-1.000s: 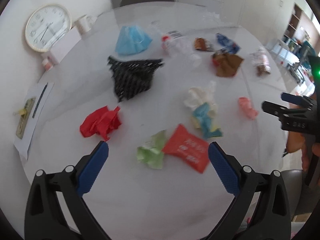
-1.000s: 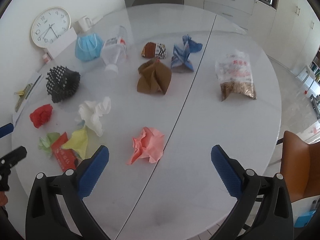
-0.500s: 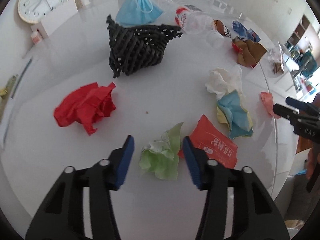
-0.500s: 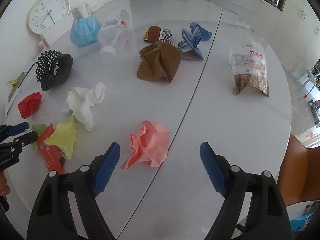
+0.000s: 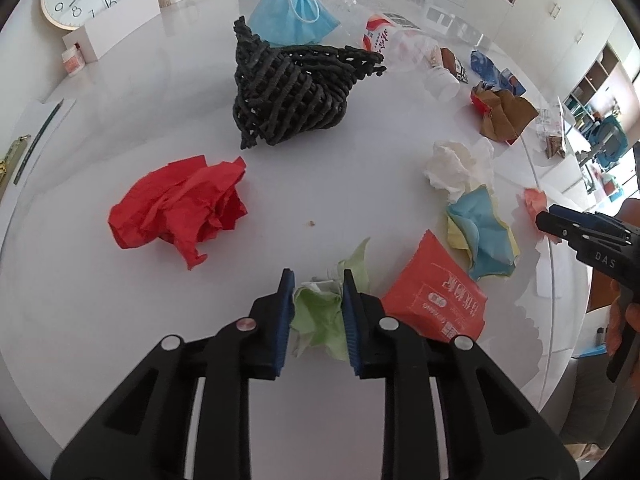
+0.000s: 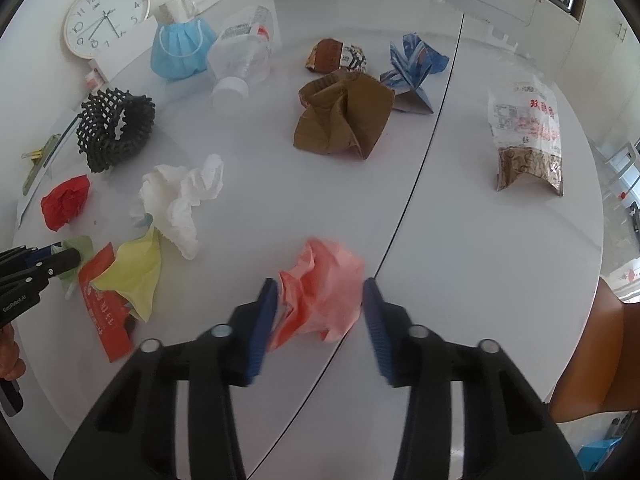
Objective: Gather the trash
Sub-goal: 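Grasp the green crumpled paper with the left tool while the right tool grasps the pink tissue, then carry both items to the white wastebasket and open both tools to drop them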
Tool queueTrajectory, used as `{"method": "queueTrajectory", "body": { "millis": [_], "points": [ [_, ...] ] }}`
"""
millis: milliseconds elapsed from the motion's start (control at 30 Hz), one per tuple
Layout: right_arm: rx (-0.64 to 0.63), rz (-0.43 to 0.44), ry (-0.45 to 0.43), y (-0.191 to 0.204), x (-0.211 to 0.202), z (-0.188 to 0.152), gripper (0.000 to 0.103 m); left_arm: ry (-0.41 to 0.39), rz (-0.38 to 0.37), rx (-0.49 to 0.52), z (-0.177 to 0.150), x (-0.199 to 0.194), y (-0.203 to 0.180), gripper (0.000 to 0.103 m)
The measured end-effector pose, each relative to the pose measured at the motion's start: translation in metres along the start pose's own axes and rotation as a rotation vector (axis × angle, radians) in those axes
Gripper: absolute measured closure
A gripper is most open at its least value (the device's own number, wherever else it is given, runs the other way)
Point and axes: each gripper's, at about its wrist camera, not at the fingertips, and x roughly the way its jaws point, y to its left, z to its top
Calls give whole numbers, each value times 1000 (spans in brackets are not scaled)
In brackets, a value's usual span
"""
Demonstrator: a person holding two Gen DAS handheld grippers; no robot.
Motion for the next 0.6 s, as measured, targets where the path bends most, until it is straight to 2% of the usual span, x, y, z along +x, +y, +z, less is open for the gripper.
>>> {"method": "queueTrajectory", "body": {
  "millis": [133,367,467,600],
  "points": [
    [14,15,-7,-2,-1,-1,84,-11,-3,5,1,-9,3,82],
    [59,54,-33,-12,-31,-10,85,-44,2,70,8,-41,-9,82],
    [66,57,-49,-19,-63,-24,85,-57,-30,124,11,-69,-32,82],
    [110,40,-48,-36,-108,-61,85,-51,-128,220,12,-97,-78,82]
  ]
}}
